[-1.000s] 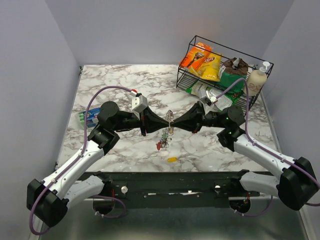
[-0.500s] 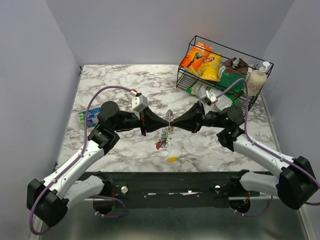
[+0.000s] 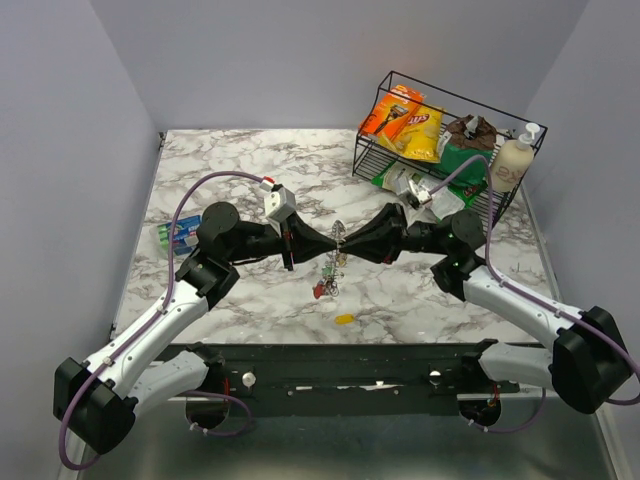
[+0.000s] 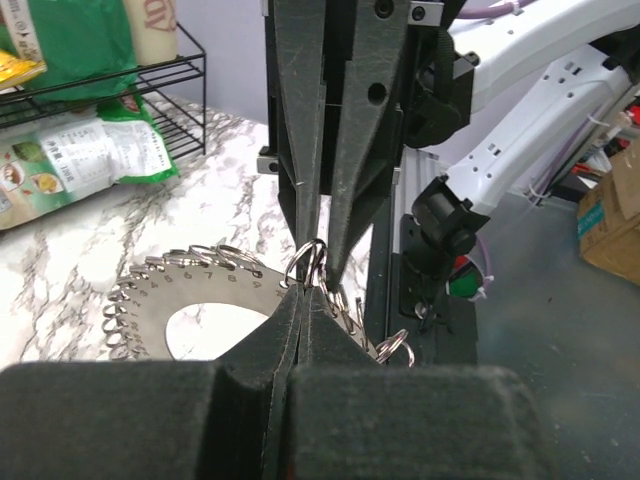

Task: Put the keys on the keyring

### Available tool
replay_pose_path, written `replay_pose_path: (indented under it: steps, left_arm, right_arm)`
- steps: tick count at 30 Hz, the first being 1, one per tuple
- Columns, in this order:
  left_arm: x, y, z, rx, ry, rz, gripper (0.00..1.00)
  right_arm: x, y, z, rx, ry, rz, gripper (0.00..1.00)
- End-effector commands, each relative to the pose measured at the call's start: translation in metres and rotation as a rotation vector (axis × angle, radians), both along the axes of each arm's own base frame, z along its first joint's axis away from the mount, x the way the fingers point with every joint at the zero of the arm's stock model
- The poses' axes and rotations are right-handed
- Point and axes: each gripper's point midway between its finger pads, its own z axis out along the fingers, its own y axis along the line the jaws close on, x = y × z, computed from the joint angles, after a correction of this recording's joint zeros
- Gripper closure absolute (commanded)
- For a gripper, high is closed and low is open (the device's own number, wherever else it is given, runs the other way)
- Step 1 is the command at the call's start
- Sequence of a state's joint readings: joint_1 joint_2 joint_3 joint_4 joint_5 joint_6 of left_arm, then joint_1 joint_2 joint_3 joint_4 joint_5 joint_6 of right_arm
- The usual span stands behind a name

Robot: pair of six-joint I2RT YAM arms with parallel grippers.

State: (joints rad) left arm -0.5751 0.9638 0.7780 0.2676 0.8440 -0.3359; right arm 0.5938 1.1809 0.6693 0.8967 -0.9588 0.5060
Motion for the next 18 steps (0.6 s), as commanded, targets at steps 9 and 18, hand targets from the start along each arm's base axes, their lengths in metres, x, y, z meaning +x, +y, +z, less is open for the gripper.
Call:
replay_pose_path:
  steps: [9, 18]
  left_arm:
    - [0.032, 0.015, 0.0, 0.051, -0.059, 0.216, 1.0]
    - [0.044, 0.028, -0.018, 0.168, -0.055, 0.31, 1.0]
  right_arm:
    - [-0.005, -0.001, -0.002, -0.017, -0.028, -0.022, 0.22]
    - [0.006, -0.012, -0.014, -0.08, -0.065, -0.149, 0.0]
